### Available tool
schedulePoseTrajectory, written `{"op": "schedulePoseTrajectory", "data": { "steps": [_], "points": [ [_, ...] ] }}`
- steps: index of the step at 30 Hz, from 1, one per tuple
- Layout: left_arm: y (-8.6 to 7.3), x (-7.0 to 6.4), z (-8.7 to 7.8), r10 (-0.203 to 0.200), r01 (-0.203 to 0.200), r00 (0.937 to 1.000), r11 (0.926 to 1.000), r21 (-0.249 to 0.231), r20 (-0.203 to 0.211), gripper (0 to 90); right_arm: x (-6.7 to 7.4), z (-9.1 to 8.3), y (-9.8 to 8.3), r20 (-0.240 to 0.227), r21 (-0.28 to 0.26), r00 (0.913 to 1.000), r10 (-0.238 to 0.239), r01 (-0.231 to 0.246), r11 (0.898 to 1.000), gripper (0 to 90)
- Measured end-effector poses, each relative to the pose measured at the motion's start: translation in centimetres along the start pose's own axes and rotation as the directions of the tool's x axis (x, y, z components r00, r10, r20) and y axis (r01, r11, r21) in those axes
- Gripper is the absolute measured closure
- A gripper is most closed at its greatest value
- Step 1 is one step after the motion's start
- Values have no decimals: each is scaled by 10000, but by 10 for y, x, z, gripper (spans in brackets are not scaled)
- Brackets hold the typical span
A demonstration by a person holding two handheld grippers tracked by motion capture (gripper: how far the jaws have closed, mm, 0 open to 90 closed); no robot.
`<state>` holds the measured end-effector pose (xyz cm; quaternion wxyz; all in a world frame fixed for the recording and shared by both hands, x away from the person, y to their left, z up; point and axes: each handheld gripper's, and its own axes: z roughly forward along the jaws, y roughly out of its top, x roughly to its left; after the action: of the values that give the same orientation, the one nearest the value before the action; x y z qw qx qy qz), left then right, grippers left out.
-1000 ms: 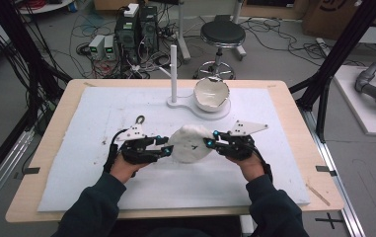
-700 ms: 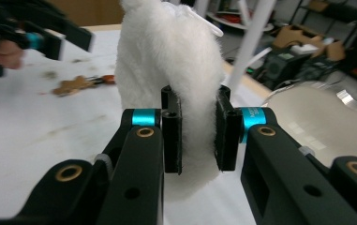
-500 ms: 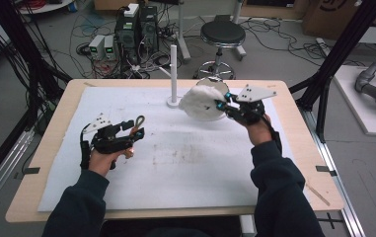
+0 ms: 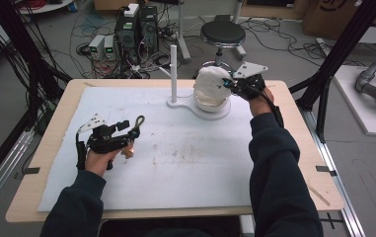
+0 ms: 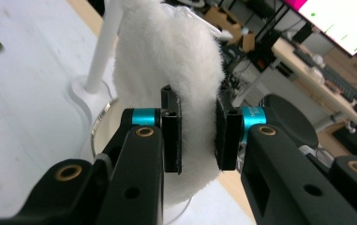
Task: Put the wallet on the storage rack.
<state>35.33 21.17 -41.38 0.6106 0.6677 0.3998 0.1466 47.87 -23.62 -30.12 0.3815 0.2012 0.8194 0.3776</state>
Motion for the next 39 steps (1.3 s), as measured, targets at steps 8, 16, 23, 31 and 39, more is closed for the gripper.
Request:
{"op": "schedulePoseTrajectory", "data": {
  "steps": [8,16,23,31,39],
  "points": [
    [-1,2,-1,-179,178,9998,9998,-51,-48,354,10,25,-7,267,799,9953,-933,909,9927,768],
    [-2,2,-1,-264,264,9996,9996,-82,27,355,13,32,-11,413,1016,9925,-1153,1106,9887,770],
    [-2,3,-1,-357,357,9994,9993,-126,49,356,1,10,-10,860,438,9933,-769,734,9963,770],
    [-2,3,-1,-383,384,9992,9992,-131,57,357,1,10,-11,784,467,9940,-761,726,9963,768],
    [-2,3,-1,-411,412,9991,9991,-128,76,357,19,41,-14,338,1327,9870,-1574,1517,9795,767]
  ]
}}
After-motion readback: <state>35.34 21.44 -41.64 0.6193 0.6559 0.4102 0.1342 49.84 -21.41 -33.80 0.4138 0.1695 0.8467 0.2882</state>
